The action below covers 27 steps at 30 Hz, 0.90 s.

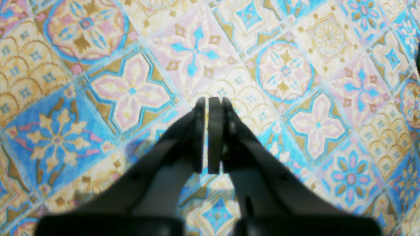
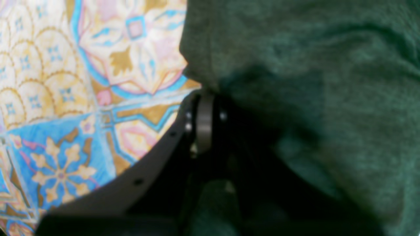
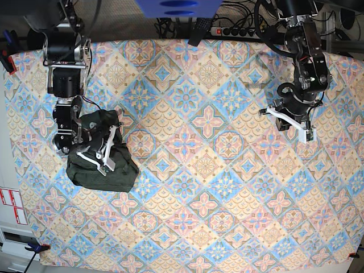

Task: Fold the T-shirt properly
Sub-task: 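Lower the bundle onto the cloth and open the right gripper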

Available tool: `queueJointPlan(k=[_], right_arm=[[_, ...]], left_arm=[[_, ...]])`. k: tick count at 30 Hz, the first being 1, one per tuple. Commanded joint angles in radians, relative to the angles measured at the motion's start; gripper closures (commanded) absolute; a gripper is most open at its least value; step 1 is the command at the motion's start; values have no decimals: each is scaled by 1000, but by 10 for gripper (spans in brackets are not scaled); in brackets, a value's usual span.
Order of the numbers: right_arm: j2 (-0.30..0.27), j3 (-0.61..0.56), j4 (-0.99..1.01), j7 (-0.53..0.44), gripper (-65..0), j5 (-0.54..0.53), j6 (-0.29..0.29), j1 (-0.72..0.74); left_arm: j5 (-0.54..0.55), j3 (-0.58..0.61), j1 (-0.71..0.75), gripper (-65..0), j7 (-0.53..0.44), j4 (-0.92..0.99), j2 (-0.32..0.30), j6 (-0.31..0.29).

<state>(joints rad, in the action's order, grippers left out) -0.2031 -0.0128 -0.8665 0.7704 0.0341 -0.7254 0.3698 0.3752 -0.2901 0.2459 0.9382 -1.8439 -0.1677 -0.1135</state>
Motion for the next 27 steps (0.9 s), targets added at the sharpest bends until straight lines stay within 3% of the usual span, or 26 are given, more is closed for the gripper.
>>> queueJointPlan(k=[1, 8, 12, 23, 27], right_arm=[[-12, 6, 7, -7, 0, 28, 27, 34], [-12, 7, 16, -10, 0, 26, 27, 65], [-12, 9, -82, -9, 0, 22, 27, 50], [-8, 12, -672, 143, 0, 19, 27, -265], [-8, 69, -839, 180, 0, 19, 27, -427]], left_arm=[[8, -2, -1, 0, -15, -20, -8, -7], [9, -2, 19, 0, -15, -29, -8, -8], [9, -2, 22, 0, -15, -47, -8, -8], [9, -1, 89, 0, -15, -55, -11, -10], [9, -1, 158, 0, -15, -113, -16, -10]])
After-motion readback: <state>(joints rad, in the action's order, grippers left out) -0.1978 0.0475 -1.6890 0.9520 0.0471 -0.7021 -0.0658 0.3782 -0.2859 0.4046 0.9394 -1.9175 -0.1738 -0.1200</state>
